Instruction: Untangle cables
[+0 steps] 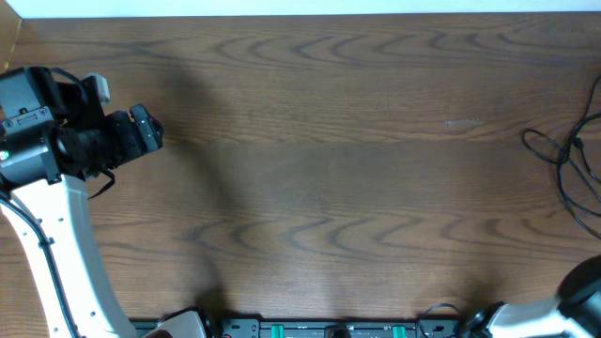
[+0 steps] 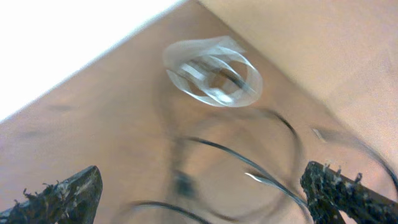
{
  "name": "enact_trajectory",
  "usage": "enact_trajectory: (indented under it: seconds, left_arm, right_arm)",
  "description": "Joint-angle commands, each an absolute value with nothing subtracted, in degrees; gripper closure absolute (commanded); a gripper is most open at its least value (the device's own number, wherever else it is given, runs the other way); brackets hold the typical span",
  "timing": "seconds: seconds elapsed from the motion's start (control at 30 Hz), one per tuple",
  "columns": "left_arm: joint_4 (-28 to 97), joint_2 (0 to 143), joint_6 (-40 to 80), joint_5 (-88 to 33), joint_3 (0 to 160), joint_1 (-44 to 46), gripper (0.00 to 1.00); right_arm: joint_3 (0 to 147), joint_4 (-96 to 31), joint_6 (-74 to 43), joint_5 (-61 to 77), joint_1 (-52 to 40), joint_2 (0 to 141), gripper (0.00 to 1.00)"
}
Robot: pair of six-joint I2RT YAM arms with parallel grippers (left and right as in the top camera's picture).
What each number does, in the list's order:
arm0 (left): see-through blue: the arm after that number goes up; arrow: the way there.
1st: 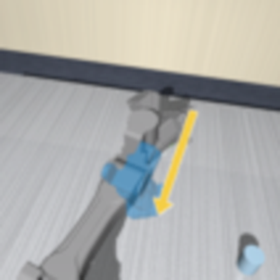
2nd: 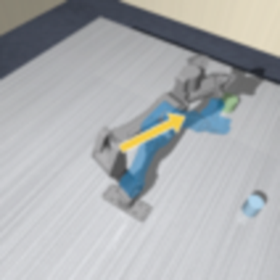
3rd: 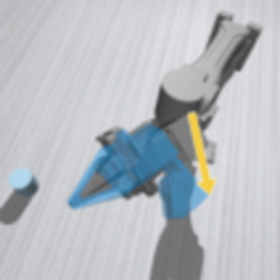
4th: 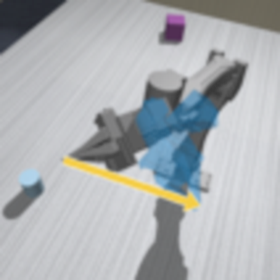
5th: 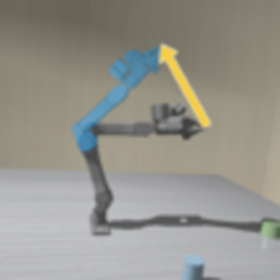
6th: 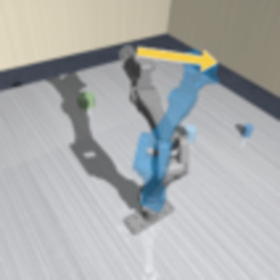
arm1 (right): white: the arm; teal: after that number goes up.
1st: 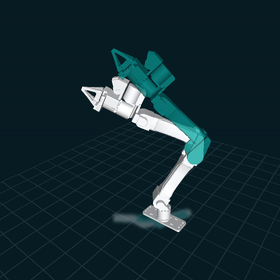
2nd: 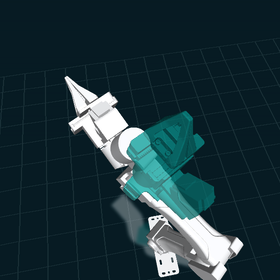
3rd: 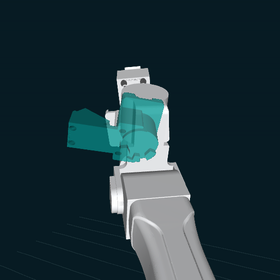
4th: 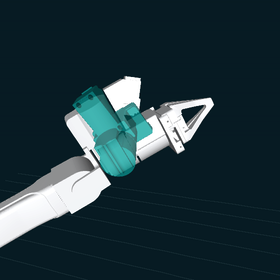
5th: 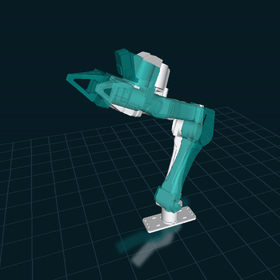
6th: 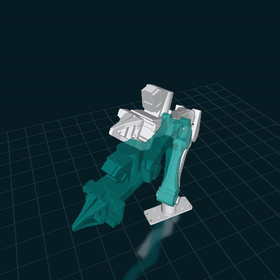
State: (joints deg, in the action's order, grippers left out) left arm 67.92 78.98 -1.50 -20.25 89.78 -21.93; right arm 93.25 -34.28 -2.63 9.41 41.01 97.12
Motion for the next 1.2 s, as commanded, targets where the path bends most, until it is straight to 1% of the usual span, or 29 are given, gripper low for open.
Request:
enact_trajectory:
  seconds: [0.0, 0.03, 0.07, 0.13, 0.23, 0.3, 0.33, 0.43, 0.47, 0.53, 0.67, 0.83, 0.9, 1.03, 1.17]
  left_arm:
    - [68.1, 79.37, -1.43, -19.94, 90.11, -22.04, 0.07]
    - [68.07, 79.37, -1.43, -19.94, 90.11, -22.06, 0.07]
    - [67.9, 79.37, -1.43, -19.94, 90.11, -22.04, 0.07]
    - [66.83, 79.31, -1.45, -20.1, 90.13, -22.04, 0.07]
    - [60.47, 78.61, -1.41, -25.17, 90.17, -22.04, 0.07]
    - [51.37, 78.08, -0.01, -32.42, 90.63, -22.04, 0.07]
    - [45.89, 77.84, 3.38, -34.33, 91.07, -22.04, 0.07]
    - [34.7, 77.32, 10.35, -36.32, 92.33, -22.04, 0.07]
    - [32.25, 77.08, 10.41, -36.71, 92.86, -21.87, 0.07]
    - [29.8, 76.55, 9.76, -35.44, 94.21, -21.5, 0.07]
    - [33.39, 76.07, 5.61, -29.12, 100.9, -20.1, 0.07]
    - [33.5, 76.07, 5.08, -25.36, 107.87, -18.41, 0.07]
    - [31.81, 76.25, 5.21, -22.61, 110.93, -17.3, 0.07]
    - [28.45, 76.42, 3.9, -16.1, 117.36, -13.15, 0.07]
    - [35.35, 75.64, -1.8, -8.8, 119.81, -9.69, 0.08]
  right_arm:
    - [93.36, -34.85, -2.15, 8.95, 30.74, 92.27, 0.01]
    - [93.36, -34.85, -1.5, 8.95, 27.51, 91.37, 0.01]
    - [93.36, -34.87, -0.03, 9.87, 21.52, 90.35, 0.01]
    - [93.38, -34.65, 3.07, 12.27, 14.24, 89.76, 0.01]
    - [93.73, -32.84, 5.63, 13.04, 4.34, 89.45, 0.01]
    - [95.15, -31.03, 8.51, 12.64, -2.26, 89.47, 0.01]
    - [96.01, -29.63, 8.67, 12.08, -4.75, 89.47, 0.01]
    - [99.63, -27.44, 8.67, 12.01, -10.11, 89.47, 0.01]
    - [101.23, -27.86, 8.67, 11.99, -11.42, 89.47, 0.01]
    - [104.53, -30.17, 8.67, 12.01, -12.91, 89.47, 0.01]
    - [113.14, -40.99, 8.54, 14.39, -12.75, 89.45, 0.01]
    - [117.93, -39.35, 10.31, 13.32, -12.8, 85.78, 0.01]
    - [119.79, -38.98, 10.5, 10.57, -12.23, 84.38, 0.01]
    - [121.03, -41.3, 13.91, 10.44, -11.22, 79.77, 0.01]
    - [117.99, -42.19, 15.25, 6.37, -11.22, 74.78, 0.01]
